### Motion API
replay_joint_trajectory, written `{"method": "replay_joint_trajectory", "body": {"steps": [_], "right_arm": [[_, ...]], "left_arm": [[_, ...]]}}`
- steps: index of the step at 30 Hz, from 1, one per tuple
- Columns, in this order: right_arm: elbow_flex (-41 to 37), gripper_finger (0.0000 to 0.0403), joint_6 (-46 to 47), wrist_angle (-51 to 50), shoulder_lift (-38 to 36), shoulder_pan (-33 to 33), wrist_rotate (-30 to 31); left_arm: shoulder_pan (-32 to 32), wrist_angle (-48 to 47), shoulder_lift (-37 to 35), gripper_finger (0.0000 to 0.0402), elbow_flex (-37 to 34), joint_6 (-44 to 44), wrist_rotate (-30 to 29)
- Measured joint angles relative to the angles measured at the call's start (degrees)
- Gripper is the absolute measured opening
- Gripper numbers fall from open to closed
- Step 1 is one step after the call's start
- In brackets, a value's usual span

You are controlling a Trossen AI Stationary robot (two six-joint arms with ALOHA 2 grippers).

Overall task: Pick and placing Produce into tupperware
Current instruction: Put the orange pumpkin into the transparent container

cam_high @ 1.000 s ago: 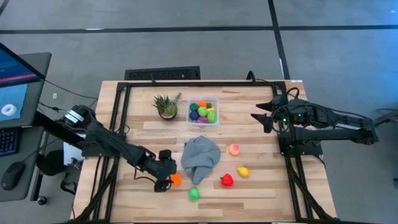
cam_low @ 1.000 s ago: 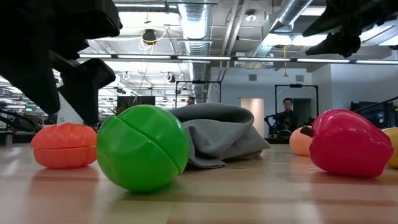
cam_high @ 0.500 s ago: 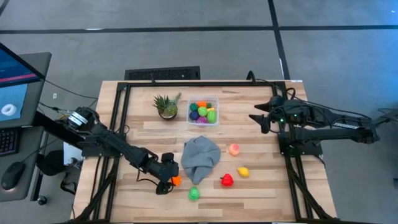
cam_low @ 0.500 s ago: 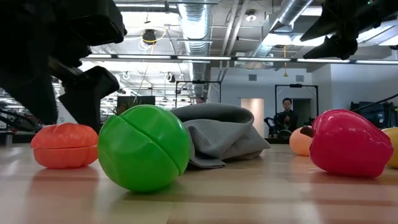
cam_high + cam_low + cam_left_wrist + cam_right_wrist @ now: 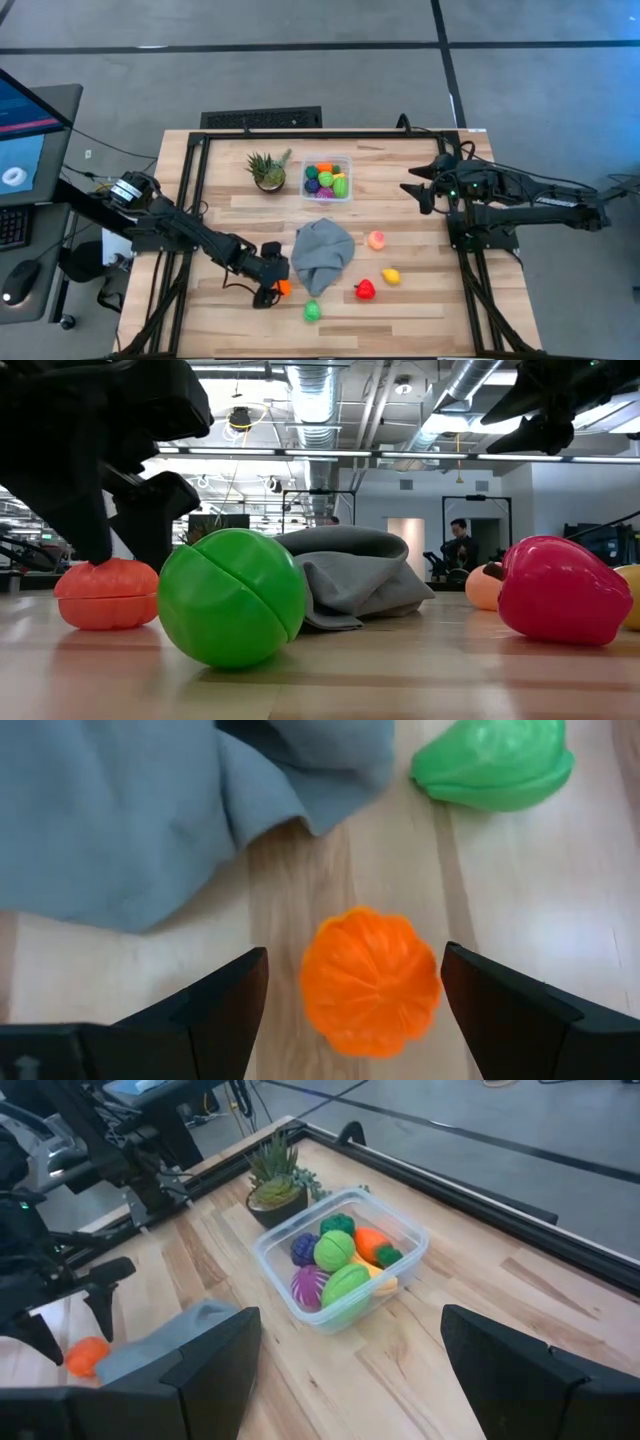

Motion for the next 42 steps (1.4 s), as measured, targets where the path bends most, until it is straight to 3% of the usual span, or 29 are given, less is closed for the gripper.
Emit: {"method": "replay_joint_trajectory", "body": {"steps": [42], "right_arm": [[0.0, 0.0333, -0.01, 0.81, 0.0, 0.0, -0.04]], "left_arm": [[0.63, -0.05, -0.05, 0.0287, 0.0, 1.31, 3.13]]}}
